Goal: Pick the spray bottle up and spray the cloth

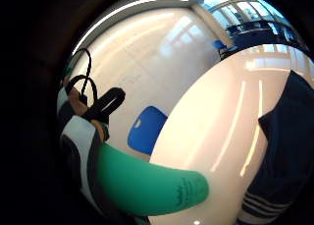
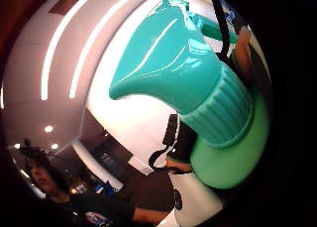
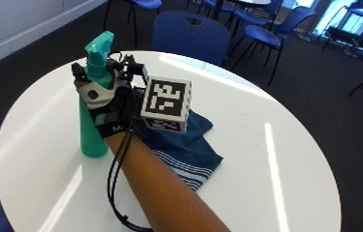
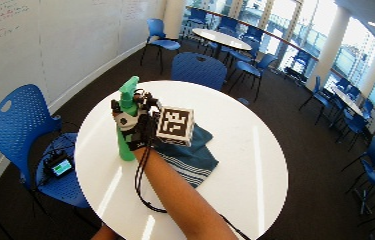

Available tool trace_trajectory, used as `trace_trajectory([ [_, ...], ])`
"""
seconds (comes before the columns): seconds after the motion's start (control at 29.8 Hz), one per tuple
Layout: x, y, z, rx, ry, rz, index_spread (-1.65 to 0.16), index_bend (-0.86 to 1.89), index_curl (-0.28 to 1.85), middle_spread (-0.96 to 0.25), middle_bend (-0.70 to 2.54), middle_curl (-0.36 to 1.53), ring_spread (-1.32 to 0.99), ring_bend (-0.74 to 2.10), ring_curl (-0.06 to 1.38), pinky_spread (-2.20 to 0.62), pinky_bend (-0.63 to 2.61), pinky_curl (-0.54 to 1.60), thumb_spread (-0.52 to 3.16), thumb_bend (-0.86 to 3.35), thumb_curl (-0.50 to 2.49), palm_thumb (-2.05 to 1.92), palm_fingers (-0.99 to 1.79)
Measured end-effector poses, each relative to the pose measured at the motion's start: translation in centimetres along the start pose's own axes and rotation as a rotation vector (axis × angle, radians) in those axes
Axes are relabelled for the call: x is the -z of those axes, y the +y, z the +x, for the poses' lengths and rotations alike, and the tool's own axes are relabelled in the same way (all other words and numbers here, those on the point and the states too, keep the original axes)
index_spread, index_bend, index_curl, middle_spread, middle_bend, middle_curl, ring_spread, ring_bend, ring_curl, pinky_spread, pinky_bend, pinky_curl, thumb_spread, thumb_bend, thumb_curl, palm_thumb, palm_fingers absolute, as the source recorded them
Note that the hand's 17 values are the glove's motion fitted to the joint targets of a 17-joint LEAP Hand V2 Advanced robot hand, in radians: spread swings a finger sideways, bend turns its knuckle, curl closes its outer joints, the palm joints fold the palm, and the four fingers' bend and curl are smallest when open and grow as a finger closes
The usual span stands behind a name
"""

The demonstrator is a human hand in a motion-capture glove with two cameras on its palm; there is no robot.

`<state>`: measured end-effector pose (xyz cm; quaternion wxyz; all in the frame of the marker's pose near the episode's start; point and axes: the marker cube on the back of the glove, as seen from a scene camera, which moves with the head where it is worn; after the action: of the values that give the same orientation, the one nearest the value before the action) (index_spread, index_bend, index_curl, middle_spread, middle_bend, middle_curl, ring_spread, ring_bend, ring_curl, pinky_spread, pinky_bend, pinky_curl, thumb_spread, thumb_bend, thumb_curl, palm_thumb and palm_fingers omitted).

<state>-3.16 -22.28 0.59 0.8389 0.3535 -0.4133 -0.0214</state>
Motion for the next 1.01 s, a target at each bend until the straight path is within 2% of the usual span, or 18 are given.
trace_trajectory([
  [0.4, 1.1, 0.2, 0.7, -0.041, 0.033, -0.048, -0.33, 0.14, 0.33, -0.23, 0.41, 0.48, -0.19, 0.69, 0.41, -0.22, 0.56, 0.38, 0.73, -0.04, 0.63, 0.77, 1.21],
  [0.6, 1.2, 0.5, 0.2, -0.042, 0.074, -0.052, -0.33, 0.19, 0.36, -0.21, 0.37, 0.46, -0.19, 0.56, 0.37, -0.17, 0.45, 0.36, 0.85, -0.08, 0.54, 0.59, 1.11],
  [1.01, 1.5, 0.8, 0.5, -0.069, 0.093, -0.058, -0.34, 0.23, 0.41, -0.19, 0.18, 0.40, -0.20, 0.43, 0.35, -0.09, 0.29, 0.32, 0.91, -0.04, 0.46, 0.56, 1.08],
])
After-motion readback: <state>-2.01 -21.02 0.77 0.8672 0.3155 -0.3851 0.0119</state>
